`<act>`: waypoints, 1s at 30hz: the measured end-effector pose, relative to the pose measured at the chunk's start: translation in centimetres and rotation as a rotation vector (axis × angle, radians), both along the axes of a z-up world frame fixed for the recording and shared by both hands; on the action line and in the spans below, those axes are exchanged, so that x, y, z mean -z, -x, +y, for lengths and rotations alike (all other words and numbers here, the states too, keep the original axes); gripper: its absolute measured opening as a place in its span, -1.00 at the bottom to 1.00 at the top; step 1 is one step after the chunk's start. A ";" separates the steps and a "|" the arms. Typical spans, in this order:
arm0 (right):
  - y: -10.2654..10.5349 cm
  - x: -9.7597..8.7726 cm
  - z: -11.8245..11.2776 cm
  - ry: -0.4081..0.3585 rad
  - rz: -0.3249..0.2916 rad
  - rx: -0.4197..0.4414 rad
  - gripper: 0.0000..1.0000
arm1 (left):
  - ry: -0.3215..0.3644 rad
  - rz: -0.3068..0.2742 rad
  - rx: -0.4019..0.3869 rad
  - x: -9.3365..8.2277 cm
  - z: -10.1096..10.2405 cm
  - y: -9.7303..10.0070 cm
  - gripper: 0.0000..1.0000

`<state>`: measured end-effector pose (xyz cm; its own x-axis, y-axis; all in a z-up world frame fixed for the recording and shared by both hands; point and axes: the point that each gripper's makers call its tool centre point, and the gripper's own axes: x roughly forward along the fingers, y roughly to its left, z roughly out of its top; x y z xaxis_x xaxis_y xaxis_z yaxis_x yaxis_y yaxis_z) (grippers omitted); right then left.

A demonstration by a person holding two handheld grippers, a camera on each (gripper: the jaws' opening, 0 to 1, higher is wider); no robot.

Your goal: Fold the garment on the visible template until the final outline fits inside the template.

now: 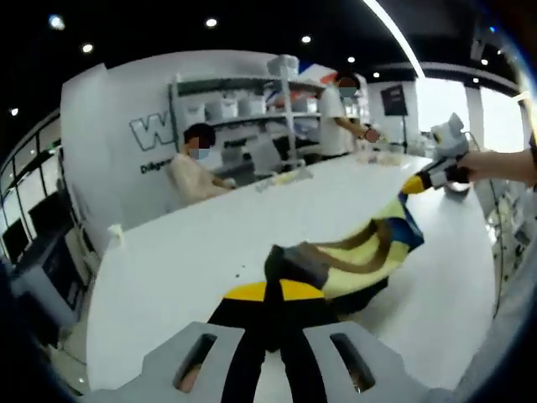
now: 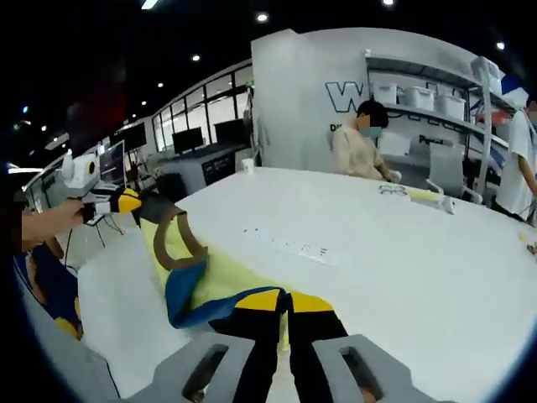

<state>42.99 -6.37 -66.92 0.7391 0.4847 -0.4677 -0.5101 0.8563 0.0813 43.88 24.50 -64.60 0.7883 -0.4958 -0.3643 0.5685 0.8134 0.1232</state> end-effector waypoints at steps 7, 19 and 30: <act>1.7 -3.7 -0.6 0.017 -0.052 -0.025 -1.00 | -0.030 -0.110 0.034 -4.3 -0.8 2.1 -1.00; 4.4 -11.0 -0.5 -0.011 -0.085 -0.064 -1.00 | 0.073 -0.168 0.088 -9.2 -1.7 6.2 -1.00; 6.0 -8.8 0.4 0.016 0.001 -0.124 -1.00 | 0.114 -0.141 0.107 -9.3 -3.4 8.3 -1.00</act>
